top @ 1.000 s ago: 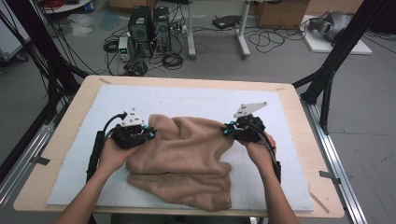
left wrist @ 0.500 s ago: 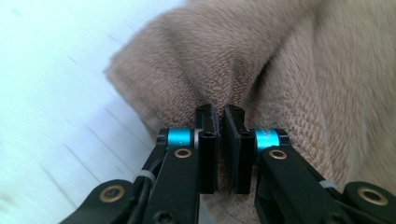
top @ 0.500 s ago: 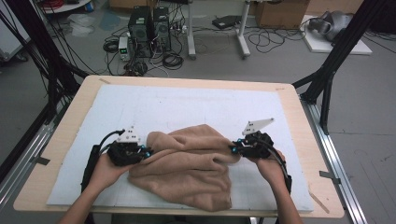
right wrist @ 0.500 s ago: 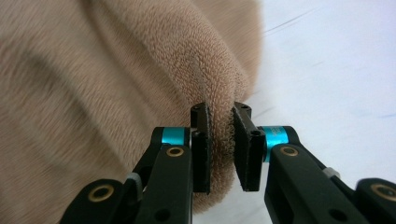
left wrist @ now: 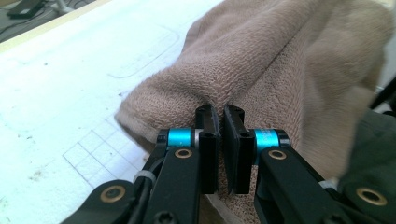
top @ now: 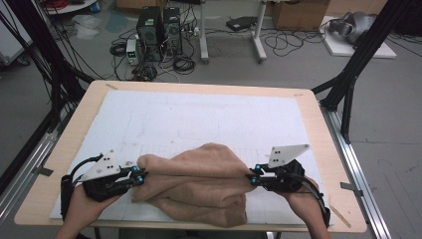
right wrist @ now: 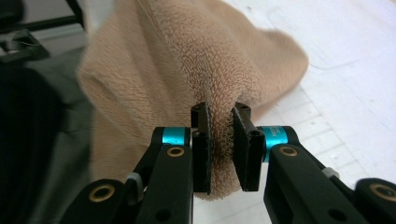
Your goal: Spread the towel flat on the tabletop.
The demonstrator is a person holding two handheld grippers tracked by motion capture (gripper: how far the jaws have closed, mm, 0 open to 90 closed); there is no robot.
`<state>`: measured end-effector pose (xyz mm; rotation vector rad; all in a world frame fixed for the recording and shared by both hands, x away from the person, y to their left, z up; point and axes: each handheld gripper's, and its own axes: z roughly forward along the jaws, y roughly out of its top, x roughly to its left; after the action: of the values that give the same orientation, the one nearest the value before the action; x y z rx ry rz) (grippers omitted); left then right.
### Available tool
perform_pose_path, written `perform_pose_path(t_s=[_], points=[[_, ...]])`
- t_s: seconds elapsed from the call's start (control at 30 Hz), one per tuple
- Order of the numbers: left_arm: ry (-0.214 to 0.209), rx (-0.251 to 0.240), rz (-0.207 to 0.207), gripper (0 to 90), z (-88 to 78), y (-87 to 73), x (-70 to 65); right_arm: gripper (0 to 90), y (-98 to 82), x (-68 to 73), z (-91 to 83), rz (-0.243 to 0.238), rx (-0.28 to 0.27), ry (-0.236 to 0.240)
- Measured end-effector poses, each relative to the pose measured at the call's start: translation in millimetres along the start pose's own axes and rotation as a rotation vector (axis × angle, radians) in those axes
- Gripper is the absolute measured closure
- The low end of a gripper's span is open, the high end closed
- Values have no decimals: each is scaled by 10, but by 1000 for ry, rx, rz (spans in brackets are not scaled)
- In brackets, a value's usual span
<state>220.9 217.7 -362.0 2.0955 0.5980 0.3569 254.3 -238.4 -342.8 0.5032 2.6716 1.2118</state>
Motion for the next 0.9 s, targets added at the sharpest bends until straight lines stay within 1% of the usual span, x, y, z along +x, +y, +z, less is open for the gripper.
perform_pose_path(t_s=[0.07,0.13,0.17,0.2,0.23,0.27,0.3,0.37,0.4,0.43,0.5,0.53,0.6,0.63,0.67,0.73,0.77,0.83,0.9], points=[[-37,57,2,846,57,-92,-47,792,-37,30,52,-2,21,9],[-74,95,-13,843,131,-204,-73,789,-108,50,147,27,34,40],[-84,97,-23,838,158,-253,-76,780,-147,53,205,38,34,62],[-82,84,-27,824,164,-291,-73,755,-178,57,251,46,45,76],[-72,63,-36,775,151,-310,-58,717,-197,60,277,47,52,67],[-55,44,-53,703,125,-309,-34,710,-207,61,274,47,46,57],[-46,24,-65,672,89,-293,-7,703,-208,51,248,44,23,55],[-36,-7,-64,638,15,-222,34,668,-186,23,157,58,-30,39],[-27,-15,-53,620,-19,-173,43,657,-166,4,108,64,-47,40],[-18,-22,-39,611,-48,-117,55,639,-141,-15,61,67,-60,31],[0,-44,-21,594,-82,4,85,638,-90,-64,-9,68,-80,12],[14,-56,-13,589,-83,66,112,635,-63,-97,-34,72,-93,7],[27,-70,-12,580,-46,181,183,632,-10,-180,-38,85,-124,2],[37,-71,-19,577,-6,229,221,623,21,-220,-18,94,-126,-3],[46,-69,-35,570,42,270,260,617,52,-258,18,98,-118,-8],[59,-60,-55,541,147,323,329,580,111,-326,129,98,-107,-6],[50,-60,-75,539,207,336,357,563,136,-354,192,100,-97,-1],[24,-41,-83,533,324,343,393,522,173,-401,332,111,-72,11],[-1,13,-89,519,450,333,414,498,189,-444,485,122,-39,29]])
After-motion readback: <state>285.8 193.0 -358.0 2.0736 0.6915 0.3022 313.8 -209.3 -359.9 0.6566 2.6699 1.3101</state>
